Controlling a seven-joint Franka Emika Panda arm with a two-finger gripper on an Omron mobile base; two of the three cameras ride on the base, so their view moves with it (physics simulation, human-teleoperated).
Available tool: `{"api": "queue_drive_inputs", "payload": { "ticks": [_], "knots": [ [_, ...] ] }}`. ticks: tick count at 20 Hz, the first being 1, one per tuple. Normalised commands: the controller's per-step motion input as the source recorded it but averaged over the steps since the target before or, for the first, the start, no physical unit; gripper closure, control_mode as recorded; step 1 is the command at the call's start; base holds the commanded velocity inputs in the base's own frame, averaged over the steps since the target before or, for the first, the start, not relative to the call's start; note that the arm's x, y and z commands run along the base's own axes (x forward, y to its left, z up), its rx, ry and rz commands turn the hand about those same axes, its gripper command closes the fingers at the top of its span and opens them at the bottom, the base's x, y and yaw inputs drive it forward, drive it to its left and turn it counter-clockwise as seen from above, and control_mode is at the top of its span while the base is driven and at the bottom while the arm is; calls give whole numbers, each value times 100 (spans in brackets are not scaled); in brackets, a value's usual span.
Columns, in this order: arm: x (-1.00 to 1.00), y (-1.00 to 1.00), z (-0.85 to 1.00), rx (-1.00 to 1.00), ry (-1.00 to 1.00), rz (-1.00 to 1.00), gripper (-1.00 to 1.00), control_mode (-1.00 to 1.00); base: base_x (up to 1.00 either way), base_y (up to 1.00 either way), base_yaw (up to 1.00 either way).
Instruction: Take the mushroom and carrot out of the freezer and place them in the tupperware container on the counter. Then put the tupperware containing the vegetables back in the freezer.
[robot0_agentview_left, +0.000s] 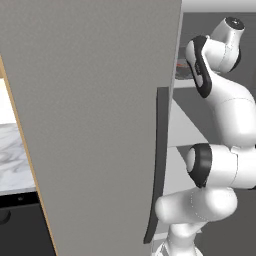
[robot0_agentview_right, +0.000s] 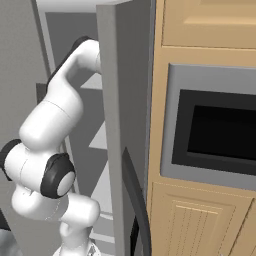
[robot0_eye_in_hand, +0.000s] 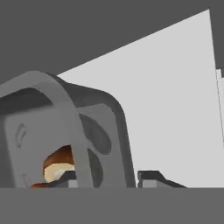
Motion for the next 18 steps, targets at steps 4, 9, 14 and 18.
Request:
{"api": "queue_drive_inputs", "payload": {
  "ticks": [4, 9, 14, 18],
  "knots": [
    [-1, 0, 0, 0, 0, 0, -100, -100, 0, 0, 0],
    [-41, 6, 0, 0, -3, 0, -100, -100, 0, 0, 0],
    [-88, 22, 0, 0, -11, 0, -100, -100, 0, 0, 0],
    [-82, 33, 0, 0, -11, 0, -100, -100, 0, 0, 0]
  ]
}}
